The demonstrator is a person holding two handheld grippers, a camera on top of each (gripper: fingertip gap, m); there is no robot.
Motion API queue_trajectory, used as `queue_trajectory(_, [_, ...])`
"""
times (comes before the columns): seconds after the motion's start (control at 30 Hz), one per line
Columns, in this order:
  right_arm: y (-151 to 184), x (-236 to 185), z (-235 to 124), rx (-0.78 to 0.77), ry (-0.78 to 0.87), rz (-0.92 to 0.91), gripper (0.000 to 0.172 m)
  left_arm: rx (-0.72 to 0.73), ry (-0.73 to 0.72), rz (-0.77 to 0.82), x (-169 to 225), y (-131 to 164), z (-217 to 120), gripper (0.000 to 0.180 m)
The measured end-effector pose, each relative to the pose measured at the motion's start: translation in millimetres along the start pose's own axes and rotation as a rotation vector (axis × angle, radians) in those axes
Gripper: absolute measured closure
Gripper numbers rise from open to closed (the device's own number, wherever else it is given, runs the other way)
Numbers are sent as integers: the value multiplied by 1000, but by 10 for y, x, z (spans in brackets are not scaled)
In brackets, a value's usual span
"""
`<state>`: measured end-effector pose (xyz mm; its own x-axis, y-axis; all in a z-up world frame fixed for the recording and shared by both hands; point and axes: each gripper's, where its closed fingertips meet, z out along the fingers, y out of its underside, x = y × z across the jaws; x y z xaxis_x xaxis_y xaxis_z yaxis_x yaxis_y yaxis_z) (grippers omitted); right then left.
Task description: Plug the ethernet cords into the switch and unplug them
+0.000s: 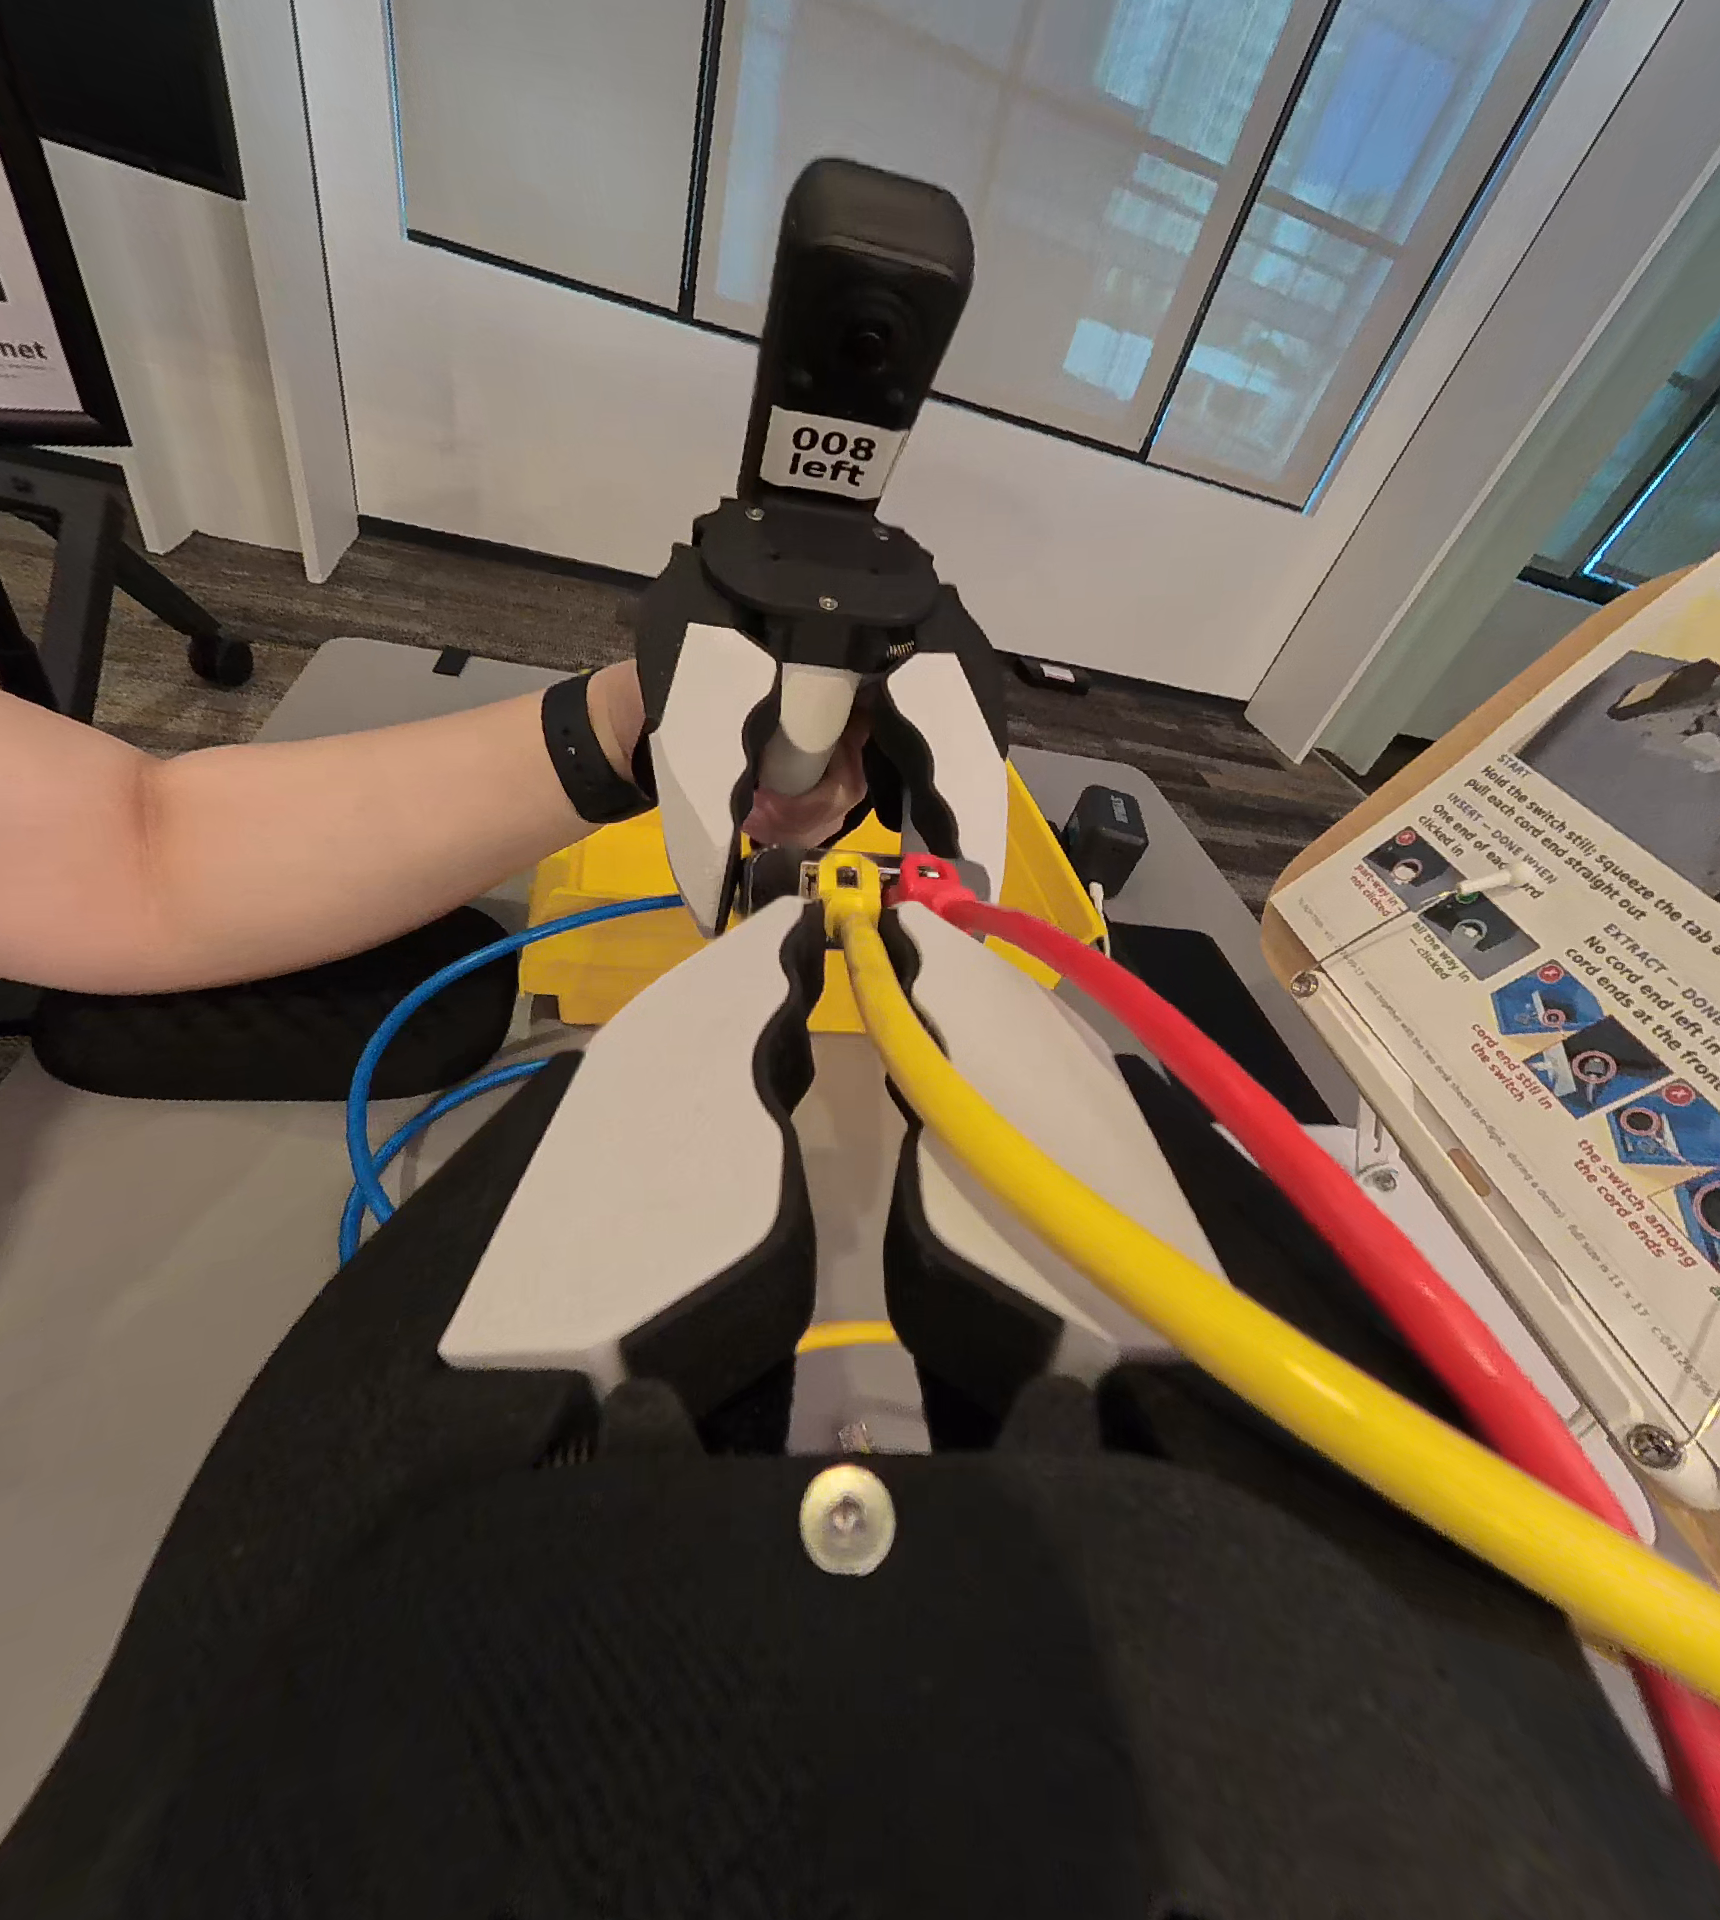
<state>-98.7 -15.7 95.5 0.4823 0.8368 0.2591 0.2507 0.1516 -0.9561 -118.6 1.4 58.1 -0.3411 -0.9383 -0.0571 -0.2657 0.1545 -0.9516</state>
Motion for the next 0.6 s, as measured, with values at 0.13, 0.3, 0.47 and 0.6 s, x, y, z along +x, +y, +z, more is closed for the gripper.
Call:
queue_trajectory(0.13, [32, 2, 3, -10, -8, 5, 160, -5, 0, -9, -16, 30, 23, 120])
queue_trajectory(0.3, [74, 1, 23, -28, -13, 7, 160, -12, 1, -23, -33, 71, 32, 120])
queue_trajectory(0.47, [120, 4, 51, -44, -16, 15, 160, -31, -3, -36, -49, 119, 40, 120])
queue_trajectory(0.6, [165, 14, 70, -67, -9, 12, 160, -51, -3, -48, -73, 185, 87, 120])
